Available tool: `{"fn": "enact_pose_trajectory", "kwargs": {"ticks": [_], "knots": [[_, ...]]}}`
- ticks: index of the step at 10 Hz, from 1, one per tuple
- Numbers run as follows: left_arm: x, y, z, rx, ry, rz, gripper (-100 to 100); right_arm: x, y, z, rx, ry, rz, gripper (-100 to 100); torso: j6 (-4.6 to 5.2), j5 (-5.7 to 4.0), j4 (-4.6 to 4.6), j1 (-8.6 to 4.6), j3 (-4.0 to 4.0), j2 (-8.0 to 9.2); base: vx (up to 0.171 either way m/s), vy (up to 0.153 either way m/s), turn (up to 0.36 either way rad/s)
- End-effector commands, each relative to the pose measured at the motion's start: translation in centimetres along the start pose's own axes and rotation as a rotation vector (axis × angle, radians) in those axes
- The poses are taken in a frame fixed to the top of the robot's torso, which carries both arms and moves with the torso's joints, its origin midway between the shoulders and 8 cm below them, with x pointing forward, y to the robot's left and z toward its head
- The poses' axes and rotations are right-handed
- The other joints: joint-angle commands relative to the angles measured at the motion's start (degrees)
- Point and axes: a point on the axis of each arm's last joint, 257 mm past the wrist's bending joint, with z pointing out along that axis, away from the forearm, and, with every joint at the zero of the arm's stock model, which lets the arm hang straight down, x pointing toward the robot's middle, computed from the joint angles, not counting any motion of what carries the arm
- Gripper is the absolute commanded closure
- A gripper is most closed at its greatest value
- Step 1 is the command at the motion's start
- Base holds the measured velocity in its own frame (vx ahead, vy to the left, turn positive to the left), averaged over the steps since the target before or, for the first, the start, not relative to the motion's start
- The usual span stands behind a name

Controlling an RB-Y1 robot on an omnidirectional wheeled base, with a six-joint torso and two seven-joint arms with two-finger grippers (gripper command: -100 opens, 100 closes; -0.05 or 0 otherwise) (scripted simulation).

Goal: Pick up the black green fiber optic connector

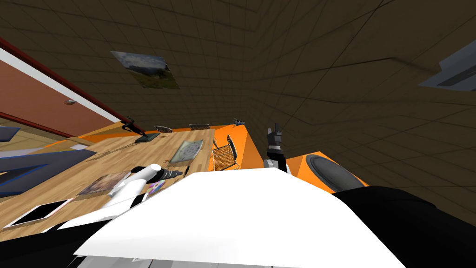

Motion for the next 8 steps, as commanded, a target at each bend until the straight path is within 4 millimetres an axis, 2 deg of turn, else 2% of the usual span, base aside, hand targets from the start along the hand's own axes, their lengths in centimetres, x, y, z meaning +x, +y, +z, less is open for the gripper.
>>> {"fn": "enact_pose_trajectory", "kwargs": {"ticks": [1, 4, 5, 7, 8], "knots": [[-0.01, 0.0, 0.0, 0.0, 0.0, 0.0, -100, 0.0, 0.0, 0.0, 0.0, 0.0, 0.0, 0, 0.0, 0.0, 0.0, 0.0, 0.0, 0.0, 0.0, 0.0, 0.0], [-0.01, 0.0, 0.0, 0.0, 0.0, 0.0, -100, 0.0, 0.0, 0.0, 0.0, 0.0, 0.0, 0, 0.0, -0.01, 0.0, -0.03, -0.01, -0.01, 0.001, -0.001, 0.004], [0.06, 0.69, 0.2, -0.019, 0.001, 0.045, -100, 0.0, 0.0, 0.0, 0.0, 0.0, 0.0, 0, -0.01, -0.01, 0.0, -0.04, -0.01, -0.02, 0.047, -0.087, 0.257], [0.06, 0.69, 0.2, -0.019, 0.002, 0.091, -100, 0.0, -0.01, -0.01, 0.0, 0.0, 0.0, 0, -0.07, -0.1, -0.05, -0.46, -0.12, -0.21, 0.055, -0.103, 0.304], [0.06, 0.69, 0.2, -0.019, 0.002, 0.091, -100, 0.0, 0.0, 0.0, 0.0, 0.0, 0.0, 0, -0.03, -0.09, -0.05, -0.36, -0.11, -0.19, 0.006, -0.011, 0.032]]}}
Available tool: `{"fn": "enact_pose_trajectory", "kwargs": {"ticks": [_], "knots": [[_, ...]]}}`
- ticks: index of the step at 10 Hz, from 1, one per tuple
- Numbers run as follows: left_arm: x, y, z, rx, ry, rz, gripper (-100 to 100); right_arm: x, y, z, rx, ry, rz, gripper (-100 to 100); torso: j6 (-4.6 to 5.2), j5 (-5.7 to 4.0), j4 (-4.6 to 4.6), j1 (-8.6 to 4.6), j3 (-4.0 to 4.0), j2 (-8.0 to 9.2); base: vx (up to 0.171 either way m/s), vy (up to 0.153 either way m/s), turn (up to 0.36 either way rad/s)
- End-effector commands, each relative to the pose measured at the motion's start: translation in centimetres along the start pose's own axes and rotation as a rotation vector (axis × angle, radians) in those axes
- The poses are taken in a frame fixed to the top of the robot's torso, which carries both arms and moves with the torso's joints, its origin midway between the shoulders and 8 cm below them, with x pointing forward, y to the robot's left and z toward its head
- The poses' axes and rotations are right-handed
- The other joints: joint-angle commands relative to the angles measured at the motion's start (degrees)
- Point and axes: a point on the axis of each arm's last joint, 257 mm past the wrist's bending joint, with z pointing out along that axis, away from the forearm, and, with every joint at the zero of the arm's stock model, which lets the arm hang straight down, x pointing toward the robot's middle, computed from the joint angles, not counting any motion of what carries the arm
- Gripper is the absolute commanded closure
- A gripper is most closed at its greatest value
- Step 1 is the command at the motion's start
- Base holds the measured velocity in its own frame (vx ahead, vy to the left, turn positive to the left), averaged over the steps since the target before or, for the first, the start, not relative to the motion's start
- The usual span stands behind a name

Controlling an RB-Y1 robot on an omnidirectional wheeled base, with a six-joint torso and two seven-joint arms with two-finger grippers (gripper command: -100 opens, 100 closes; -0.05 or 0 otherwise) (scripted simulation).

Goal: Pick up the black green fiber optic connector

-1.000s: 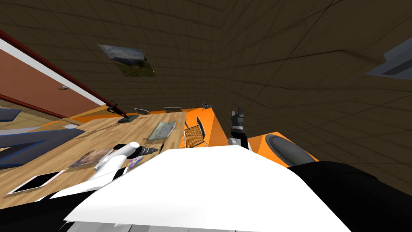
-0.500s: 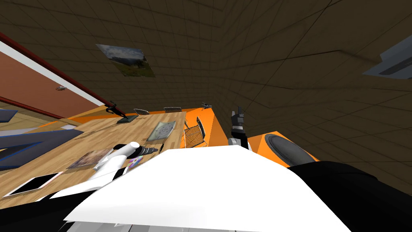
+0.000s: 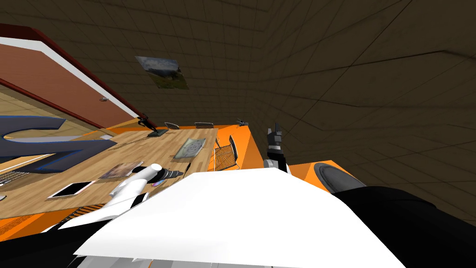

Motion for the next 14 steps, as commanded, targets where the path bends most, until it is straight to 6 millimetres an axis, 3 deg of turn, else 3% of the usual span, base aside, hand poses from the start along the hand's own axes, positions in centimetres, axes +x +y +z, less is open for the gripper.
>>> {"fn": "enact_pose_trajectory", "kwargs": {"ticks": [1, 6, 10, 14], "knots": [[0.05, -0.01, -0.02, 0.0, 0.001, 0.005, -100, 0.0, 0.0, 0.0, 0.0, 0.0, 0.0, 0, 0.0, 0.0, 0.0, 0.0, 0.0, 0.0, -0.009, 0.017, -0.05], [0.05, -0.01, -0.02, 0.0, 0.001, 0.005, -100, 0.0, 0.0, 0.0, 0.0, 0.0, 0.0, 0, -0.01, 0.03, 0.01, 0.1, 0.03, 0.05, -0.001, 0.003, -0.008], [-0.75, -0.37, 0.03, -0.01, -0.004, 0.083, -100, 0.0, 0.0, 0.0, 0.0, 0.0, 0.0, 0, -0.04, -0.04, -0.02, -0.19, -0.06, -0.1, 0.039, -0.072, 0.213], [-0.75, -0.37, 0.03, -0.01, -0.004, 0.083, -100, 0.0, 0.0, 0.0, 0.0, 0.0, 0.0, 0, 0.0, 0.04, 0.01, 0.16, 0.03, 0.05, -0.006, 0.012, -0.036]]}}
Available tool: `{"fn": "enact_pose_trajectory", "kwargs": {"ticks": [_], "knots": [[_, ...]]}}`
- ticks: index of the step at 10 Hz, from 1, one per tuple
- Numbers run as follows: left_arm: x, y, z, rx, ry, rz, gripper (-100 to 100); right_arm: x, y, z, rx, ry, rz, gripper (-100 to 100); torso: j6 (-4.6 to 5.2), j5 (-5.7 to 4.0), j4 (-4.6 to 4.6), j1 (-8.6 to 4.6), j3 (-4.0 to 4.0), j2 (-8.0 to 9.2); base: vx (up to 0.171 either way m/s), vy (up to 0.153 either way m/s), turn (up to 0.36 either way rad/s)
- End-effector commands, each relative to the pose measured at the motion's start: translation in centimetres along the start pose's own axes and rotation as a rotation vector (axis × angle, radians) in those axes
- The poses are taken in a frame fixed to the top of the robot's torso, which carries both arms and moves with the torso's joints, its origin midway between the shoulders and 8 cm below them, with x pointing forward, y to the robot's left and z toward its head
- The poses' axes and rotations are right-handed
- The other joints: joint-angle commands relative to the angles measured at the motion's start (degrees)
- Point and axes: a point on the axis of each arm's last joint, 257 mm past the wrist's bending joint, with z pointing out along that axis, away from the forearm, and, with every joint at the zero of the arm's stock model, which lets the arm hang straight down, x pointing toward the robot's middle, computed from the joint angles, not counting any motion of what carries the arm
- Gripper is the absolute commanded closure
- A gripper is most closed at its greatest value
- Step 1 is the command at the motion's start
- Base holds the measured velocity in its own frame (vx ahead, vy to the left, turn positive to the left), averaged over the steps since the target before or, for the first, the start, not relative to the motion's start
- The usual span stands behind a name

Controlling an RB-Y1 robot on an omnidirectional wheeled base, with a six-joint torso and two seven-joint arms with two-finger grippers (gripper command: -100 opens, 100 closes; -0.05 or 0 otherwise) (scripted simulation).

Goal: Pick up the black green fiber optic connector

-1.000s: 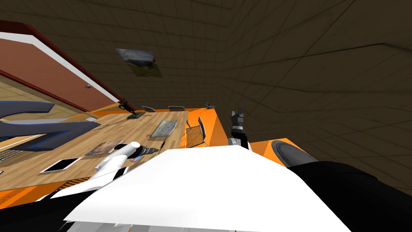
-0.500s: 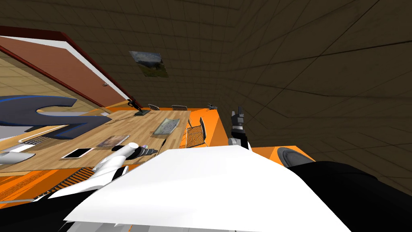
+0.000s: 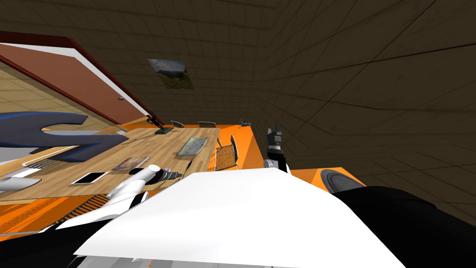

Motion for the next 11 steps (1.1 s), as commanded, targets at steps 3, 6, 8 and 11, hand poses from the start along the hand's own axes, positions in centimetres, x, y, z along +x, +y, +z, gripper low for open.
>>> {"fn": "enact_pose_trajectory", "kwargs": {"ticks": [3, 6, 8, 11], "knots": [[-3.9, 0.2, 0.6, -0.021, -0.038, -0.009, -100, 0.0, 0.0, 0.0, 0.0, 0.0, 0.0, 0, 0.0, 0.0, 0.0, -0.01, 0.0, 0.0, 0.006, -0.011, 0.034], [-3.0, 0.7, 0.6, -0.043, -0.003, 0.033, -100, 0.0, 0.0, 0.0, 0.0, 0.0, 0.0, 0, -0.02, -0.01, -0.03, -0.14, -0.03, -0.03, 0.014, -0.026, 0.077], [-3.0, 0.7, 0.6, -0.043, -0.003, 0.033, -100, 0.0, 0.0, 0.0, 0.0, 0.0, 0.0, 0, 0.01, 0.0, -0.01, -0.01, 0.0, 0.0, -0.004, 0.008, -0.023], [-3.0, 0.7, 0.6, -0.043, -0.003, 0.033, -100, 0.0, 0.0, 0.0, 0.0, 0.0, 0.0, 0, -0.01, 0.01, -0.01, -0.01, -0.01, 0.0, -0.002, 0.003, -0.009]]}}
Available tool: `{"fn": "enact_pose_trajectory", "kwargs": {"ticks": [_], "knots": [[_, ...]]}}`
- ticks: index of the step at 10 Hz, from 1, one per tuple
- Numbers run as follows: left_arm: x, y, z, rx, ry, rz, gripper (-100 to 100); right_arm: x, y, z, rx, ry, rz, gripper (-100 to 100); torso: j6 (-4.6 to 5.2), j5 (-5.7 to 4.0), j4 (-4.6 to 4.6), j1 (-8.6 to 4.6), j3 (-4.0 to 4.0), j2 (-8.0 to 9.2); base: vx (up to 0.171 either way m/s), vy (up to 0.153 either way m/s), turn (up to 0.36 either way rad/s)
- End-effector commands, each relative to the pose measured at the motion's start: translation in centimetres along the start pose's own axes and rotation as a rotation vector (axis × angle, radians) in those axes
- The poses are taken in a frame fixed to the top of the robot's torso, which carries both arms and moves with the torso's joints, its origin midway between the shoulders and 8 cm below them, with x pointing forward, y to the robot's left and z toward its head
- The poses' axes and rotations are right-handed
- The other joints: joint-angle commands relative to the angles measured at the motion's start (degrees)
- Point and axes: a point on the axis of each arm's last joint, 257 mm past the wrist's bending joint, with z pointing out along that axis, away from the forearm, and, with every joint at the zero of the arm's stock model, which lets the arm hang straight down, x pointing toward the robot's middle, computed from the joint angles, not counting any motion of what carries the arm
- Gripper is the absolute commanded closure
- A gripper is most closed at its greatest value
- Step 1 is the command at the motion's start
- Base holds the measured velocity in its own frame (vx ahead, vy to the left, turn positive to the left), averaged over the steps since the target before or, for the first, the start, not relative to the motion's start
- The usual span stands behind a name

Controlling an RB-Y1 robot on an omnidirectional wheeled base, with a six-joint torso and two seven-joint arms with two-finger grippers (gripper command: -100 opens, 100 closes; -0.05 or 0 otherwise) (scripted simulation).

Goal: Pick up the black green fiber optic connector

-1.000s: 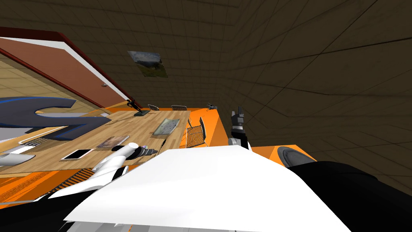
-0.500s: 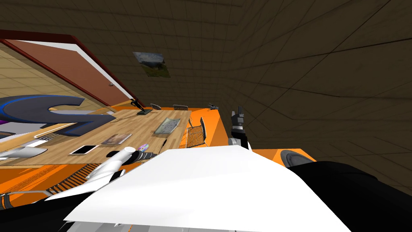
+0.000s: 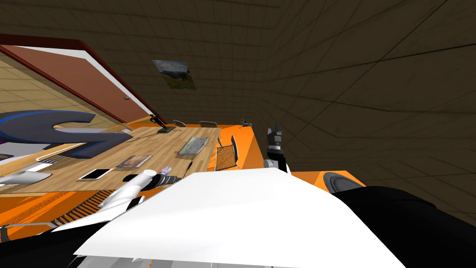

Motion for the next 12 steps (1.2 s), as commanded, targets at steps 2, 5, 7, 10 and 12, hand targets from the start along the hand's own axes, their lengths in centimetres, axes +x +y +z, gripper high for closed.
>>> {"fn": "enact_pose_trajectory", "kwargs": {"ticks": [2, 5, 7, 10, 12], "knots": [[-0.58, -0.11, 0.06, -0.007, -0.004, 0.013, -100, 0.0, 0.0, 0.0, 0.0, 0.0, 0.0, 0, 0.0, 0.0, 0.0, -0.01, 0.0, -0.01, 0.026, -0.049, 0.145], [-0.58, -0.11, 0.06, -0.007, -0.004, 0.077, -100, 0.0, 0.0, 0.0, 0.0, 0.0, 0.0, 0, -0.03, -0.04, -0.05, -0.25, -0.07, -0.1, 0.03, -0.056, 0.167], [-0.58, -0.11, 0.06, -0.007, -0.004, 0.077, -100, 0.0, 0.0, 0.0, 0.0, 0.0, 0.0, 0, 0.02, 0.0, 0.0, 0.04, -0.01, -0.01, -0.006, 0.013, -0.037], [-0.58, -0.11, 0.06, -0.007, -0.004, 0.077, -100, 0.0, 0.0, 0.0, 0.0, 0.0, 0.0, 0, 0.0, 0.0, -0.01, 0.0, -0.01, -0.03, 0.0, 0.001, -0.002], [-0.5, 0.66, 0.98, -0.004, 0.001, 0.081, -100, 0.0, 0.0, 0.0, 0.0, 0.0, 0.0, 0, 0.02, 0.01, 0.0, 0.06, 0.0, 0.0, -0.005, 0.011, -0.031]]}}
